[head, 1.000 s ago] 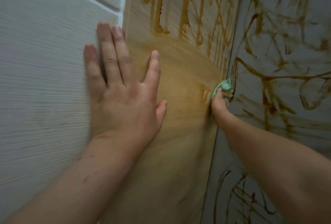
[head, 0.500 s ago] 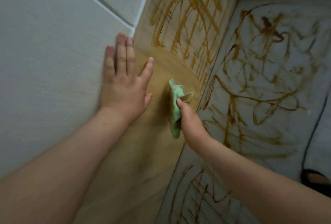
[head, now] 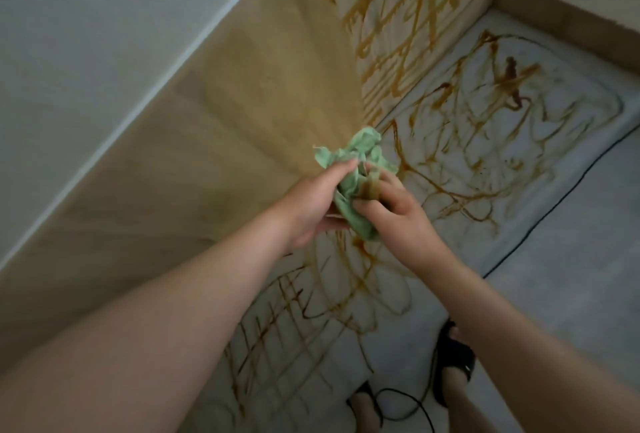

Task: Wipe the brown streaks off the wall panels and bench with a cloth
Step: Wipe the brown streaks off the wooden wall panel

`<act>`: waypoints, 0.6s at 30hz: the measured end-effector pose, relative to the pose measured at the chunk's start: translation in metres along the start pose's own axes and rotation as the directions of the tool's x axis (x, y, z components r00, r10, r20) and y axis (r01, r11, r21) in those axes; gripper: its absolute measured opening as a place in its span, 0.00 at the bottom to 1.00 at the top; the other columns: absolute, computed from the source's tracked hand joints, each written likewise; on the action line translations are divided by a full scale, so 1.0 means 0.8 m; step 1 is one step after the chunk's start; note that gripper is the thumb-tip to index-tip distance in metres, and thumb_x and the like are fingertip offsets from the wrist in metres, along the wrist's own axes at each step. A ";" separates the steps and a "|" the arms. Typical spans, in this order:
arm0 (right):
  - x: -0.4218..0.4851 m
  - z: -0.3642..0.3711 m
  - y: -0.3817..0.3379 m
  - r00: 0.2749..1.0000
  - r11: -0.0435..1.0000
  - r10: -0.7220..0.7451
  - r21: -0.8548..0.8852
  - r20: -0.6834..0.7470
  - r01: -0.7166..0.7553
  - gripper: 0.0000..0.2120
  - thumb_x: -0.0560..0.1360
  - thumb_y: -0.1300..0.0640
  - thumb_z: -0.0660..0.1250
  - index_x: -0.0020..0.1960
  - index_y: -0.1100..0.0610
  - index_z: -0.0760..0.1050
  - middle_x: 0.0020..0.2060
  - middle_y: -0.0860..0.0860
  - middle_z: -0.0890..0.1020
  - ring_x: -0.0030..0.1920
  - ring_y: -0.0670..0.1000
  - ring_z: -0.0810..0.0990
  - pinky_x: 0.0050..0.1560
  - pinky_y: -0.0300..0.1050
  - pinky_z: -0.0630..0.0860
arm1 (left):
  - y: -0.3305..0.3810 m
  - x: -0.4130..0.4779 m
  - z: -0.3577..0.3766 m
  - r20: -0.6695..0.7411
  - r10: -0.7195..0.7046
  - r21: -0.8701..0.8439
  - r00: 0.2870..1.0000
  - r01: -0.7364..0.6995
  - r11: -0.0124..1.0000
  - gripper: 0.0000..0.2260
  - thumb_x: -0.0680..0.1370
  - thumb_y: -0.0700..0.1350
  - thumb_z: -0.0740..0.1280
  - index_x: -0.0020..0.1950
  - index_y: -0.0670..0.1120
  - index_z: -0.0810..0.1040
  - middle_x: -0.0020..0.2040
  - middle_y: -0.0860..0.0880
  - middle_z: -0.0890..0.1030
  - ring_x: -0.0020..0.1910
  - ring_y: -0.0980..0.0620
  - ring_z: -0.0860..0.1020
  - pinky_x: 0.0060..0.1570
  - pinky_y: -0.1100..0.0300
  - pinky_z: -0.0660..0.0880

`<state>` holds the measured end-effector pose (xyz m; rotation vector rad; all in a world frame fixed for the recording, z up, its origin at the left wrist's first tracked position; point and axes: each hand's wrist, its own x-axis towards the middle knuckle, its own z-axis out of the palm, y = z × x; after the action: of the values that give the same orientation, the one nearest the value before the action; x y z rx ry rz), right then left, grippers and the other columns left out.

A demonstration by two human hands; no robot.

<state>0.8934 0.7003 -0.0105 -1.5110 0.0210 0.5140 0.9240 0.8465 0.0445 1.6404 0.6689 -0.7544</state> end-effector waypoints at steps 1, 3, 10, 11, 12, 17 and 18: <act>-0.005 0.002 0.004 1.000 1.000 -0.009 -0.004 -0.028 0.009 0.13 0.75 0.53 0.66 0.57 0.47 0.84 0.67 0.37 0.75 0.70 0.41 0.72 0.72 0.55 0.71 | -0.010 -0.001 0.001 -0.035 0.027 -0.074 0.999 -0.030 0.997 0.15 0.85 0.53 0.62 0.61 0.47 0.82 0.53 0.46 0.87 0.51 0.47 0.85 0.46 0.55 0.82; -0.008 0.001 0.005 0.992 0.999 -0.022 0.023 -0.125 0.025 0.11 0.76 0.56 0.68 0.57 0.49 0.84 0.67 0.41 0.74 0.68 0.38 0.72 0.69 0.49 0.74 | -0.020 -0.002 0.001 -0.103 0.070 -0.170 0.992 -0.087 0.982 0.16 0.86 0.51 0.61 0.67 0.42 0.79 0.58 0.43 0.86 0.57 0.44 0.84 0.52 0.50 0.83; -0.030 -0.003 0.004 0.995 0.999 -0.011 0.048 -0.104 0.016 0.04 0.69 0.56 0.67 0.38 0.48 0.79 0.57 0.44 0.76 0.59 0.42 0.77 0.64 0.55 0.77 | -0.029 -0.028 -0.009 -0.159 0.161 -0.496 0.974 -0.220 0.840 0.27 0.83 0.61 0.61 0.71 0.41 0.75 0.65 0.40 0.82 0.65 0.41 0.81 0.68 0.40 0.75; -0.033 -0.006 0.007 1.000 1.000 -0.029 0.006 -0.011 0.030 0.06 0.68 0.55 0.67 0.36 0.44 0.78 0.57 0.44 0.75 0.61 0.43 0.76 0.67 0.56 0.75 | -0.031 -0.030 -0.012 -0.144 0.161 -0.524 0.976 -0.214 0.825 0.26 0.84 0.59 0.62 0.72 0.40 0.75 0.66 0.39 0.81 0.65 0.40 0.80 0.69 0.39 0.74; -0.037 -0.008 0.009 0.992 0.997 -0.043 -0.059 0.115 0.050 0.06 0.69 0.54 0.68 0.36 0.43 0.78 0.60 0.44 0.73 0.65 0.45 0.74 0.69 0.55 0.73 | -0.033 -0.034 -0.014 -0.131 0.157 -0.541 0.979 -0.203 0.816 0.23 0.84 0.56 0.63 0.72 0.40 0.75 0.66 0.38 0.81 0.65 0.39 0.80 0.70 0.39 0.73; -0.050 -0.014 0.008 0.962 0.991 0.124 -0.082 0.243 -0.107 0.22 0.77 0.41 0.59 0.37 0.51 0.84 0.57 0.45 0.83 0.62 0.45 0.79 0.69 0.52 0.73 | -0.033 -0.059 -0.029 -0.100 0.153 -0.558 0.983 -0.182 0.810 0.18 0.81 0.37 0.59 0.69 0.37 0.77 0.63 0.40 0.83 0.62 0.38 0.82 0.58 0.40 0.81; -0.052 -0.011 0.005 0.976 0.985 0.169 -0.044 0.135 -0.165 0.24 0.77 0.37 0.59 0.38 0.52 0.83 0.52 0.47 0.85 0.57 0.47 0.82 0.67 0.56 0.77 | -0.035 -0.064 -0.033 -0.081 0.153 -0.587 0.985 -0.171 0.791 0.19 0.79 0.37 0.58 0.68 0.38 0.78 0.64 0.40 0.83 0.62 0.37 0.82 0.59 0.37 0.79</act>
<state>0.8578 0.6791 -0.0013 -1.5095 0.0318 0.7570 0.8736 0.8763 0.0710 1.1072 0.6876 -0.3372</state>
